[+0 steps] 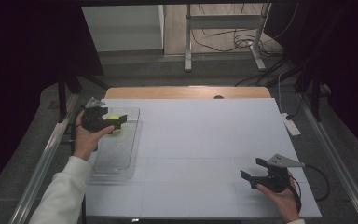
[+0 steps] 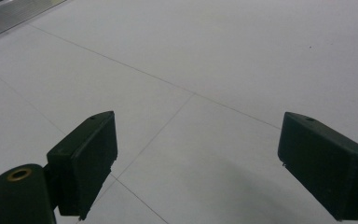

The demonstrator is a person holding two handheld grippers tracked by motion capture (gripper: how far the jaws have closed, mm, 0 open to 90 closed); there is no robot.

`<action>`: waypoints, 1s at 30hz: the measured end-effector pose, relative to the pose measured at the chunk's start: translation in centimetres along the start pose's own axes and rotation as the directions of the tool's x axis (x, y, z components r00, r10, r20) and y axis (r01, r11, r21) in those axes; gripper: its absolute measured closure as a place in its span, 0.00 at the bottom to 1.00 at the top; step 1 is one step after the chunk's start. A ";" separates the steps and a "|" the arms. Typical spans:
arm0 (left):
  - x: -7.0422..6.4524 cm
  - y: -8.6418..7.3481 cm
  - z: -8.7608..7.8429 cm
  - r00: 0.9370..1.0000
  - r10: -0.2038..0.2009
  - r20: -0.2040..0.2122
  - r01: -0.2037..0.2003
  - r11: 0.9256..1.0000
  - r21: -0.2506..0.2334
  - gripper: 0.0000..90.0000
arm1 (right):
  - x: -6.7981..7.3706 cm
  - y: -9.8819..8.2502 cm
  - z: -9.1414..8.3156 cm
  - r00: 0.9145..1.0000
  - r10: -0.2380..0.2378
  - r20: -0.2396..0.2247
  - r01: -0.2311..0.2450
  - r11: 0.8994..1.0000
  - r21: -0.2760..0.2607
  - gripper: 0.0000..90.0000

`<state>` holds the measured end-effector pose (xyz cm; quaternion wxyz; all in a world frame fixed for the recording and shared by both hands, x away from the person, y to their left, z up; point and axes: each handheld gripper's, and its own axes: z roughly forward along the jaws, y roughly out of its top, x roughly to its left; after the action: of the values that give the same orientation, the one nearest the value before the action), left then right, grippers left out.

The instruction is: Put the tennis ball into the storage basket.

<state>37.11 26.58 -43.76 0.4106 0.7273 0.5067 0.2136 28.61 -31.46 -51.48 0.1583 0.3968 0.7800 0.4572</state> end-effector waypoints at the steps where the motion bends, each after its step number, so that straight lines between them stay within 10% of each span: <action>1: -0.1 -0.1 -0.1 1.000 0.002 0.004 -0.001 1.000 -0.005 0.12 | 0.0 0.0 0.0 1.000 0.002 0.000 -0.002 1.000 -0.001 0.13; 30: -2.5 -3.1 -4.3 0.997 0.026 0.068 -0.020 0.996 -0.087 0.13 | 0.1 0.0 -0.2 1.000 -0.004 0.001 0.004 1.000 0.000 0.13</action>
<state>31.25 26.35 -43.57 0.4563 0.7217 0.4742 0.2147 28.43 -31.54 -51.39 0.1594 0.3955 0.7808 0.4567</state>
